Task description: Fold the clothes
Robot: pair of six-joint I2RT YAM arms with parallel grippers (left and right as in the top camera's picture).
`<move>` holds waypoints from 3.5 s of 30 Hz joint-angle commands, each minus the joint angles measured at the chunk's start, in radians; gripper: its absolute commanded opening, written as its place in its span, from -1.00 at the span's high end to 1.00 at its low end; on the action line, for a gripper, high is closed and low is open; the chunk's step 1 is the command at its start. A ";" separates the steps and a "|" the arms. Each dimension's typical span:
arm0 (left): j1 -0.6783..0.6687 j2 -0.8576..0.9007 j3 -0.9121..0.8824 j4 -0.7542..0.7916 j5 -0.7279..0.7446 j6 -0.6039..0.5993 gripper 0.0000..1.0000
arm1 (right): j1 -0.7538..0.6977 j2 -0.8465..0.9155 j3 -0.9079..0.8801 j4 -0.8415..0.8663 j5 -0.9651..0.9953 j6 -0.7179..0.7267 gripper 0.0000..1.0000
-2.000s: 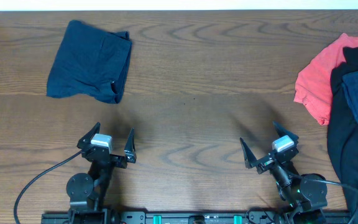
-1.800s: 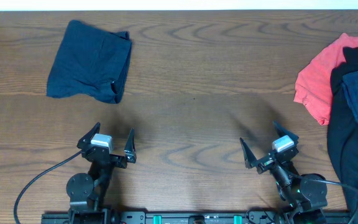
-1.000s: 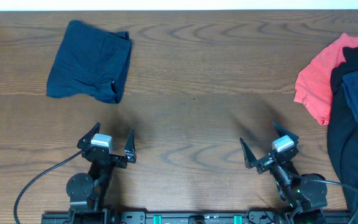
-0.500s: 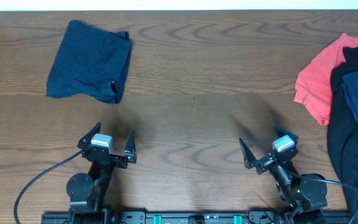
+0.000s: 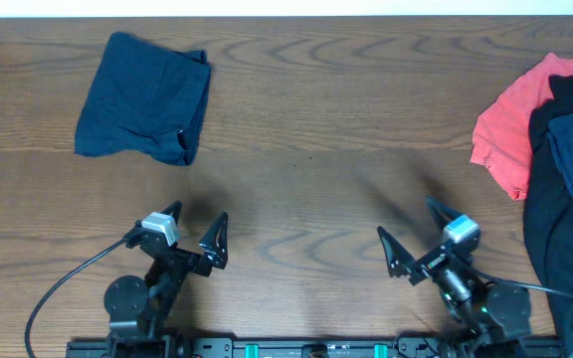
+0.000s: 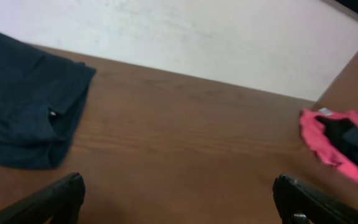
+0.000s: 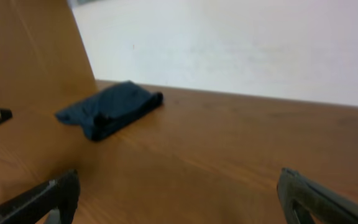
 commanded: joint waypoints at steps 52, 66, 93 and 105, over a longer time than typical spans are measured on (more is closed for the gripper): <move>-0.004 1.220 1.094 -0.892 -0.076 0.106 -0.96 | -0.737 1.935 1.310 -0.400 0.469 -0.053 -0.62; -0.004 1.220 1.094 -0.886 -0.092 0.106 -0.96 | -0.737 2.034 1.306 -0.395 0.623 -0.209 -0.67; -0.004 1.221 1.092 -0.865 -0.092 0.106 -0.96 | -0.818 2.040 1.294 -0.444 0.007 -0.507 -0.76; -0.004 1.224 1.092 -0.865 -0.092 0.106 -0.96 | -0.910 1.980 1.295 -0.455 0.029 -0.442 -0.77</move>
